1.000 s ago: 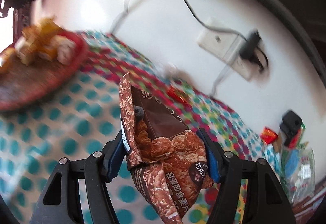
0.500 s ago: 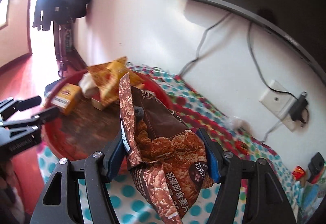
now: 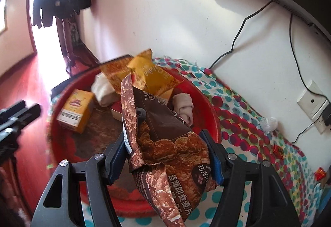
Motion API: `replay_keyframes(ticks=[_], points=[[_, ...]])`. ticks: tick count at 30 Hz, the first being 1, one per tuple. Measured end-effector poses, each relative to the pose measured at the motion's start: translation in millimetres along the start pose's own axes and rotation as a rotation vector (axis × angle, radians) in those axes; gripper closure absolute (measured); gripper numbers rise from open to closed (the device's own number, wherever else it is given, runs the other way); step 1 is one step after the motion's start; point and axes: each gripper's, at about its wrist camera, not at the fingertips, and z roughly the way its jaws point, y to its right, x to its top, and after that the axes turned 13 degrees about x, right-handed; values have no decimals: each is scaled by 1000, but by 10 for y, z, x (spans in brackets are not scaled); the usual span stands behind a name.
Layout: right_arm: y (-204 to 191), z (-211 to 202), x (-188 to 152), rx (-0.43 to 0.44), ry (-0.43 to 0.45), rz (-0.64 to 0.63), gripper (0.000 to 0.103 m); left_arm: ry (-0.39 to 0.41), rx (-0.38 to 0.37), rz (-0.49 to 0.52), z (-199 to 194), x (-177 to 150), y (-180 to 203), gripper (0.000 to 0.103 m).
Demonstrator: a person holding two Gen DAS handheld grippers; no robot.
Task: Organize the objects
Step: 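Carry the brown snack bag onto the red tray and open the right tool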
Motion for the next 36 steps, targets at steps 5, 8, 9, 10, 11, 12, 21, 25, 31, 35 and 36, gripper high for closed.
replay_keyframes(ticks=[5,8,9,10,11,12,21,25,31,35,36], points=[[122,199,89,-61,-29,-15,37,0,5,8,13,0,1,42],[129,299,57,-88,-36,-17,37,-10,6,-3,52,4,-21,42],[130,336,74,-83,-40,-10,36,-15,5,-5,65,2,-27,42],[116,394,119,-75,-42,-1,36,-19,6,-9,76,0,-35,42],[98,438,128,-71,-47,5,36,-21,7,-13,84,-1,-45,42],[95,441,82,-65,-48,9,36,-24,6,-16,91,-1,-53,42],[-85,262,-37,12,-8,-4,14,-27,9,-15,104,0,-54,42],[-45,-47,-210,50,37,18,14,-23,12,-6,89,-9,-31,42],[157,-341,-424,56,91,53,14,-7,21,21,54,-38,42,42],[609,-279,-499,-10,61,111,14,-3,25,46,42,-62,105,42],[699,-91,-338,-33,48,130,14,-1,25,50,38,-67,117,42]])
